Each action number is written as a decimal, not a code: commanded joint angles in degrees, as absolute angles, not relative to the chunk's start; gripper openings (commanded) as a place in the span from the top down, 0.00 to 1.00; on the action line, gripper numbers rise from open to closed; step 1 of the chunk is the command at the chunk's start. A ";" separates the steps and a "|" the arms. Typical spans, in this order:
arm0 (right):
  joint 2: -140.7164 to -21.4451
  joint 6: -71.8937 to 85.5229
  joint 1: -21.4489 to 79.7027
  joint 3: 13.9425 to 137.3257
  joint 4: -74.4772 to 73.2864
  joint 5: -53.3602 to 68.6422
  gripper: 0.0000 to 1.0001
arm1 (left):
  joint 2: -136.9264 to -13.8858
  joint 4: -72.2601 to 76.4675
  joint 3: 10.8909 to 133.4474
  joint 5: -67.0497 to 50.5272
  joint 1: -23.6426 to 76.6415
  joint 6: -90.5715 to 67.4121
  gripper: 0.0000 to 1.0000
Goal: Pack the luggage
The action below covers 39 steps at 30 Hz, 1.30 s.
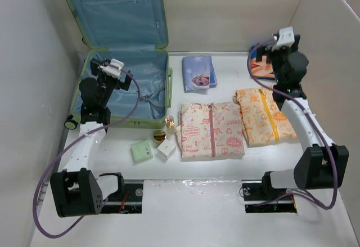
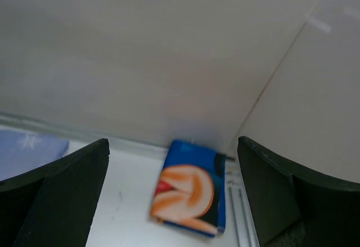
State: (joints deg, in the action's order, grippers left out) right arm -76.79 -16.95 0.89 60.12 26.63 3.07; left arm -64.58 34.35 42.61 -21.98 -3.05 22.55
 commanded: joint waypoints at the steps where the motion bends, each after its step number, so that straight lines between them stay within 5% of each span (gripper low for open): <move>1: -80.92 -21.35 3.33 72.72 13.47 -1.04 0.00 | -64.86 17.33 50.26 -17.94 -1.68 33.21 0.00; 10: -94.46 -19.08 6.15 89.45 10.21 11.59 0.00 | -65.03 19.25 50.80 -23.71 -1.67 23.48 0.00; 17: -115.82 4.29 7.99 106.86 4.31 29.95 0.00 | -68.81 12.49 54.14 -29.00 -1.67 18.28 0.00; 32: -142.73 18.54 13.01 127.26 -17.21 13.36 0.02 | -69.96 11.43 52.82 -30.76 -1.67 18.37 0.00; 39: -139.39 20.04 13.54 118.39 -17.14 7.73 0.04 | -70.49 11.43 52.82 -30.76 -1.67 18.37 0.00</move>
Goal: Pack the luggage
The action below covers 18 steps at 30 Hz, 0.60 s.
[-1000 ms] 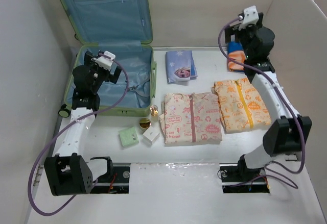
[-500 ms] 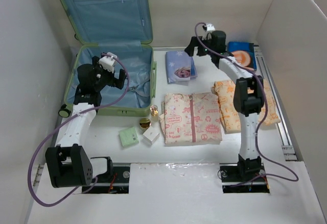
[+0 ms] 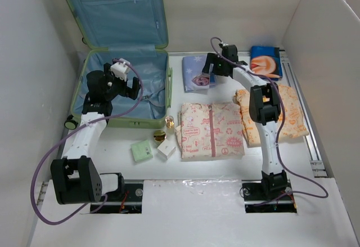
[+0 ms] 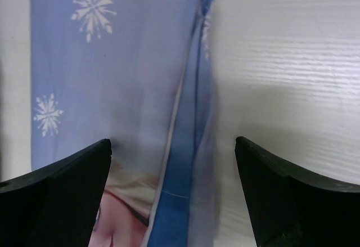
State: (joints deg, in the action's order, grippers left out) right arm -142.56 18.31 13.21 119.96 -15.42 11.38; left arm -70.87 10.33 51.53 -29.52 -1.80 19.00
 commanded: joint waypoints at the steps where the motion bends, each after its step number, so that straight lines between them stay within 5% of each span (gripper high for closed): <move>1: -139.39 19.52 14.06 118.39 -18.97 6.95 0.05 | -70.49 11.43 52.82 -30.76 -1.67 18.37 0.00; 3: -140.09 18.37 14.76 119.17 -20.30 7.55 0.08 | -71.01 12.04 52.82 -31.38 -1.67 17.84 0.00; 9: -143.26 19.07 14.77 121.03 -20.75 15.90 0.35 | -71.02 12.04 53.35 -31.90 -1.67 17.84 0.00; 11: -142.57 20.30 14.77 119.02 -18.21 17.31 0.52 | -71.02 12.04 53.35 -31.90 -1.67 17.84 0.00; 12: -142.56 20.91 14.77 118.13 -17.15 18.18 0.78 | -71.02 12.04 53.35 -31.90 -1.67 18.45 0.00; 14: -141.25 22.23 13.98 115.24 -14.52 21.96 0.96 | -71.02 12.04 53.35 -31.90 -1.67 18.46 0.00; 18: -136.43 24.70 11.87 110.41 -4.86 29.95 1.00 | -71.02 10.64 53.88 -36.03 -1.67 19.16 0.13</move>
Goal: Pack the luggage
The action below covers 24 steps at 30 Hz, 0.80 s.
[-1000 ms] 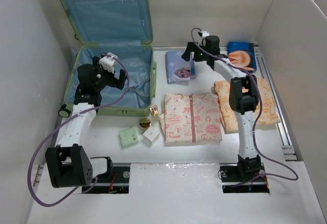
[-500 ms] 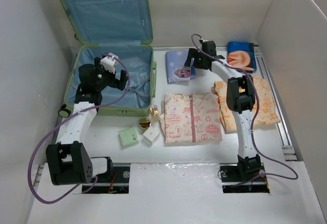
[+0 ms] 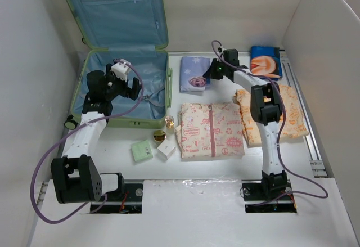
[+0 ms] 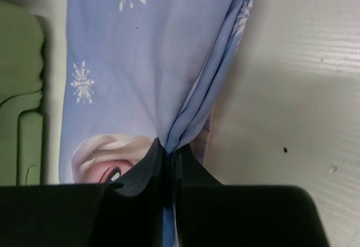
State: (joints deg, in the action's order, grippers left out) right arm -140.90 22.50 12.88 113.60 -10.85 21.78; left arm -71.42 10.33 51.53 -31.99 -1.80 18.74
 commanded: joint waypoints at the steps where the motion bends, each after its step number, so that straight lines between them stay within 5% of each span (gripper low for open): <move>1: -135.45 24.70 11.87 110.39 -3.79 31.45 1.00 | -71.02 10.11 54.57 -37.17 -1.67 19.77 0.17; 6: -127.89 23.91 11.34 106.27 1.22 38.49 1.00 | -76.45 3.45 61.85 -46.57 -1.67 17.58 0.55; 10: -121.74 25.40 10.81 101.61 5.45 39.90 1.00 | -84.09 -1.75 70.03 -50.18 1.66 17.05 0.60; 16: -115.76 24.79 10.81 100.99 6.15 40.00 1.00 | -87.71 3.93 74.88 -50.79 6.50 9.25 0.52; 24: -110.75 23.55 10.81 102.13 6.15 41.74 1.00 | -93.06 28.89 71.98 -53.61 10.02 -14.99 0.23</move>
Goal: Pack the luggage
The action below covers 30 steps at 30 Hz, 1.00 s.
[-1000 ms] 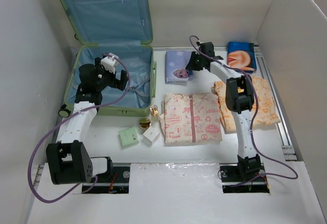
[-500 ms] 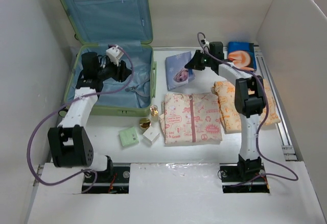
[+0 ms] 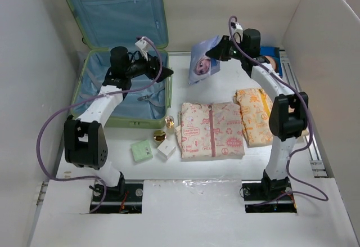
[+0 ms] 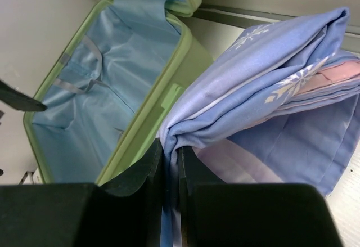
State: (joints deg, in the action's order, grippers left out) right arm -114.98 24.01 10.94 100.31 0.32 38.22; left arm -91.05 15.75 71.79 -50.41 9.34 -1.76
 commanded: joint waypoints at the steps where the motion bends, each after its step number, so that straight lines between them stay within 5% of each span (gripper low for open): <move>1: -109.44 22.60 11.59 102.74 6.15 41.75 1.00 | -93.95 31.18 71.98 -54.40 10.02 -18.51 0.21; 8: -103.55 19.69 14.15 106.17 6.68 46.05 1.00 | -95.71 46.65 69.26 -58.97 8.97 -36.01 0.00; 21: -102.66 19.16 20.56 113.63 10.90 50.54 1.00 | -100.71 75.48 67.76 -59.41 9.15 -64.93 0.00; 30: -105.02 22.76 21.71 111.72 17.30 52.56 1.00 | -101.87 86.21 69.43 -61.61 9.67 -70.75 0.02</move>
State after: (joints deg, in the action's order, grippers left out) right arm -105.30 20.82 21.45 110.54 6.81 50.35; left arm -102.41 71.33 68.14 -59.92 9.45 -67.05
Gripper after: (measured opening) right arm 0.154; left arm 0.984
